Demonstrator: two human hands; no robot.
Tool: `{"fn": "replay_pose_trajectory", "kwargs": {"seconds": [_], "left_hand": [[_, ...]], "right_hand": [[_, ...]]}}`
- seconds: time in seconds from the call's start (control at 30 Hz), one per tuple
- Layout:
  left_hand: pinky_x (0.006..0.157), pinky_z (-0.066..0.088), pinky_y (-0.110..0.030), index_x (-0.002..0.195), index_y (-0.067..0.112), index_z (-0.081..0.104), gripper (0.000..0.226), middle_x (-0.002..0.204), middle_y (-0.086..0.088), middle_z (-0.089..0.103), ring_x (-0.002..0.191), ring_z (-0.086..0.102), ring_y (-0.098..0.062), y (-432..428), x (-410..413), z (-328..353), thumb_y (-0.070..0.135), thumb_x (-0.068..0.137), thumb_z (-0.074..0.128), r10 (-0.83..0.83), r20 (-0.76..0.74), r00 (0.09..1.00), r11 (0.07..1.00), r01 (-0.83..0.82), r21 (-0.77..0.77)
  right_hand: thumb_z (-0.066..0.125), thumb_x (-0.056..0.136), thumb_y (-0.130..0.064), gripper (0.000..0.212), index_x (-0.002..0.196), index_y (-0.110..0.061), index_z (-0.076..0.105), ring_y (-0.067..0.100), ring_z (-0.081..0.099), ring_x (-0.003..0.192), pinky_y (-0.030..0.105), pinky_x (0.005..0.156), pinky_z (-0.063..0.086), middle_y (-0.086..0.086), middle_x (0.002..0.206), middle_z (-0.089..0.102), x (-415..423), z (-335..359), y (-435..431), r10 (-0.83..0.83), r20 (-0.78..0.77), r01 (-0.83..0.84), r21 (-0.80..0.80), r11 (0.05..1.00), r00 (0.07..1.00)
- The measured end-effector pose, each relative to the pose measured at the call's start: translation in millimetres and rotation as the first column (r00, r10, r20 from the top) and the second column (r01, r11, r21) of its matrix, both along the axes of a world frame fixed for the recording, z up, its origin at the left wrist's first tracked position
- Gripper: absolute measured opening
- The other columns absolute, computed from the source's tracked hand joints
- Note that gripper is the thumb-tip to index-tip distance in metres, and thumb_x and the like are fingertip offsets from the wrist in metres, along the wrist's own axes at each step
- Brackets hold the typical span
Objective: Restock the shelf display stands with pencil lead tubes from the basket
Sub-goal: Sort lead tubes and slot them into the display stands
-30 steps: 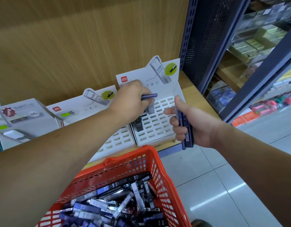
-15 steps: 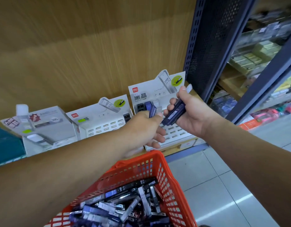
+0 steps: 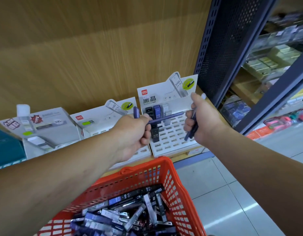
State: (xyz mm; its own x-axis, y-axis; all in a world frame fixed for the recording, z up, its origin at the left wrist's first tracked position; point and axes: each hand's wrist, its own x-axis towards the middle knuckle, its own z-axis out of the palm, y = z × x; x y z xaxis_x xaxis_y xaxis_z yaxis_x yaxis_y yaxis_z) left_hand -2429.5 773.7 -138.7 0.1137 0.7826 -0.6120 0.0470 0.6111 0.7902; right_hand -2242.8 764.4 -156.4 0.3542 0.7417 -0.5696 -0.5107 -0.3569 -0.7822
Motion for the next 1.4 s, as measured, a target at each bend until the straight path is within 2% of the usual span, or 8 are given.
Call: {"fn": "replay_pose_trajectory", "kwargs": {"seconds": [0.17, 0.27, 0.4, 0.5, 0.67, 0.77, 0.9, 1.4], "left_hand": [[0.038, 0.030, -0.021, 0.102, 0.016, 0.055, 0.015, 0.065, -0.001, 0.047, 0.046, 0.038, -0.010, 11.3, -14.3, 4.9, 0.029, 0.108, 0.054, 0.118, 0.080, 0.990, 0.991, -0.113, -0.071], [0.037, 0.027, -0.020, 0.101, 0.017, 0.055, 0.018, 0.060, 0.001, 0.048, 0.042, 0.037, -0.009, 11.6, -10.1, 5.5, 0.033, 0.108, 0.053, 0.130, 0.107, 0.986, 0.989, -0.121, -0.082], [0.038, 0.026, -0.020, 0.099, 0.016, 0.055, 0.023, 0.056, 0.000, 0.050, 0.042, 0.037, -0.011, 8.5, -5.2, 1.9, 0.038, 0.107, 0.053, 0.046, 0.062, 0.997, 0.999, -0.044, -0.027], [0.039, 0.021, -0.019, 0.099, 0.014, 0.059, 0.031, 0.056, 0.002, 0.042, 0.044, 0.030, -0.012, 8.8, -9.2, -3.2, 0.042, 0.108, 0.049, -0.074, -0.086, 0.994, 0.995, 0.080, 0.064], [0.051, 0.007, -0.026, 0.092, 0.021, 0.044, 0.016, 0.062, 0.003, 0.028, 0.056, 0.011, -0.017, 13.0, -27.2, -3.2, 0.035, 0.100, 0.046, -0.195, -0.115, 0.974, 0.981, 0.190, -0.051], [0.049, 0.013, -0.025, 0.095, 0.016, 0.047, 0.011, 0.064, -0.001, 0.039, 0.050, 0.020, -0.016, 11.6, -32.8, -8.8, 0.025, 0.102, 0.046, -0.297, -0.203, 0.933, 0.952, 0.307, 0.017], [0.043, 0.025, -0.022, 0.101, 0.016, 0.067, 0.020, 0.071, -0.003, 0.055, 0.047, 0.037, -0.015, 13.2, -34.4, -14.8, 0.030, 0.106, 0.054, -0.269, -0.308, 0.912, 0.929, 0.331, 0.168], [0.042, 0.026, -0.023, 0.114, 0.015, 0.066, 0.016, 0.068, -0.005, 0.062, 0.047, 0.043, -0.014, 21.2, -46.5, -21.3, 0.024, 0.106, 0.056, -0.239, -0.213, 0.948, 0.953, 0.271, 0.138]], "right_hand": [[0.073, 0.089, -0.052, 0.041, 0.105, -0.015, 0.068, 0.013, 0.025, 0.049, 0.028, 0.046, 0.022, -0.002, 0.065, 0.045, -2.4, 1.6, -7.9, 0.397, 0.075, -0.403, 0.103, 0.909, 0.915], [0.073, 0.092, -0.036, 0.030, 0.080, -0.017, 0.054, 0.012, 0.026, 0.048, 0.027, 0.047, 0.021, -0.001, 0.066, 0.044, -12.7, 1.5, -9.4, 0.467, 0.055, -0.469, 0.173, 0.866, 0.882], [0.069, 0.099, -0.025, 0.032, 0.075, -0.017, 0.049, 0.012, 0.027, 0.047, 0.025, 0.043, 0.024, 0.001, 0.066, 0.044, -18.4, 0.8, -5.4, 0.410, 0.036, -0.407, 0.225, 0.885, 0.912], [0.068, 0.100, -0.022, 0.029, 0.077, -0.014, 0.053, 0.015, 0.028, 0.047, 0.028, 0.046, 0.026, 0.001, 0.063, 0.049, -11.3, 2.6, -1.6, 0.324, 0.202, -0.359, 0.174, 0.917, 0.924], [0.062, 0.103, -0.023, 0.024, 0.102, 0.000, 0.054, 0.006, 0.033, 0.034, 0.019, 0.036, 0.029, -0.005, 0.053, 0.061, 5.0, -0.8, -2.4, 0.313, 0.668, -0.399, -0.026, 0.916, 0.675], [0.062, 0.102, -0.017, 0.012, 0.107, -0.014, 0.053, 0.001, 0.040, 0.033, 0.015, 0.033, 0.029, 0.014, 0.083, 0.072, 1.8, -5.8, -0.8, 0.319, 0.687, -0.432, -0.009, 0.902, 0.652], [0.060, 0.103, -0.019, 0.009, 0.111, -0.017, 0.056, 0.004, 0.038, 0.037, 0.019, 0.038, 0.032, 0.011, 0.083, 0.076, -5.9, -11.5, 7.3, 0.371, 0.667, -0.497, 0.000, 0.868, 0.646], [0.061, 0.100, -0.009, 0.008, 0.102, -0.015, 0.064, 0.001, 0.051, 0.052, 0.008, 0.045, 0.035, 0.012, 0.084, 0.069, -10.5, -21.0, 15.6, 0.435, 0.834, -0.636, -0.138, 0.759, 0.338]]}}
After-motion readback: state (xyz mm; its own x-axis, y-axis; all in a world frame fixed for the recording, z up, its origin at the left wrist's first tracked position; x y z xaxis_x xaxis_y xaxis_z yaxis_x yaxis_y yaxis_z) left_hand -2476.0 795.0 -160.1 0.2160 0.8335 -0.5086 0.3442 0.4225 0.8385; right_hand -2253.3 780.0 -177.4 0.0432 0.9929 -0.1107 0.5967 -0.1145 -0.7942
